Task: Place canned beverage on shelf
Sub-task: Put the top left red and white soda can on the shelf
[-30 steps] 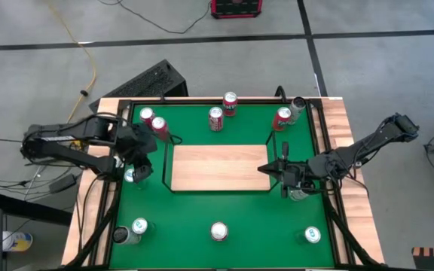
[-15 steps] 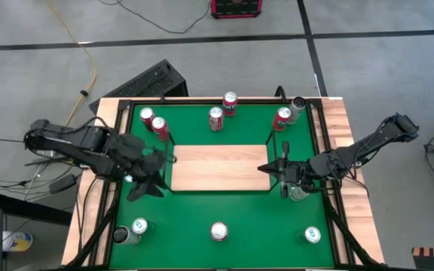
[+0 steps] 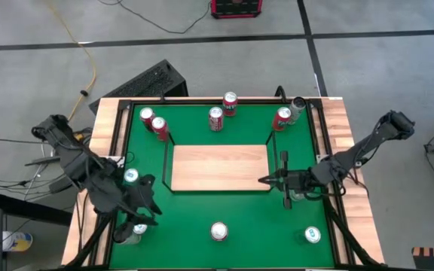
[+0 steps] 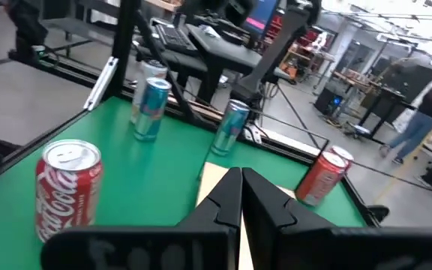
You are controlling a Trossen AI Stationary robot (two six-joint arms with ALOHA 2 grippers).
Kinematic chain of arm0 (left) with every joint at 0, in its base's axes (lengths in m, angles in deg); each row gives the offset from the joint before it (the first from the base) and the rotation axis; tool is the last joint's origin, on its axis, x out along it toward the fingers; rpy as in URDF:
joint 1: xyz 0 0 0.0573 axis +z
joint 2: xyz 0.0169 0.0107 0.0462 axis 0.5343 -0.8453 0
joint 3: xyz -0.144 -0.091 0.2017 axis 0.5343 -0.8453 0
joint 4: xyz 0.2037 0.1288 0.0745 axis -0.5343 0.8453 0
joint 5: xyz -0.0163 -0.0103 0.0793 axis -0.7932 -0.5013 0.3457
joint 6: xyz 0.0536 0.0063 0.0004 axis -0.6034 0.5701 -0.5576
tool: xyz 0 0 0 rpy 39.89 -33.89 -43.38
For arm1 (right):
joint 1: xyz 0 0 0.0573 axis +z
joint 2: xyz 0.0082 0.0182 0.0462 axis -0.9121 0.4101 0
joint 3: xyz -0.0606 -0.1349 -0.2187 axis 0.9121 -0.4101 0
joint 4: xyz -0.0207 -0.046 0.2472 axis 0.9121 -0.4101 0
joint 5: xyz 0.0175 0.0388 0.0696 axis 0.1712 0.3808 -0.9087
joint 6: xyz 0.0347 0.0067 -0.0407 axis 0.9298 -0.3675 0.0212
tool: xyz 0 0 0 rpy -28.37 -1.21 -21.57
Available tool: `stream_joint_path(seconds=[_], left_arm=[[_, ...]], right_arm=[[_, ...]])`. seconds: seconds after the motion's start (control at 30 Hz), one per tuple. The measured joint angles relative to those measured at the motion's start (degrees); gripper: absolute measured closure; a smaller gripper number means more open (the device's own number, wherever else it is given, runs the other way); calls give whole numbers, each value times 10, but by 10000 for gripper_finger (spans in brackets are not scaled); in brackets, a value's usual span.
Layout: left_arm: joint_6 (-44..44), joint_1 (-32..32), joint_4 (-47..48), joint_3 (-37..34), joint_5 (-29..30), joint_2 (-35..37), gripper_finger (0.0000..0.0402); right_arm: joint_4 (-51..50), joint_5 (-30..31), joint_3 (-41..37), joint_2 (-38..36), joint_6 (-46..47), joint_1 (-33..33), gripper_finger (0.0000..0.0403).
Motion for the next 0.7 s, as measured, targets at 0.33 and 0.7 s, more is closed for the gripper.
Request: stream_joint_path(seconds=[0.33, 0.7], left_arm=[[-255, 48, 14, -36, 153, -3, 261], [-397, 163, -141, -198, 121, 256, 261]], right_arm=[[-209, 188, 121, -30, 80, 64, 374], [-808, 38, 432, 31, 570, 114, 373]])
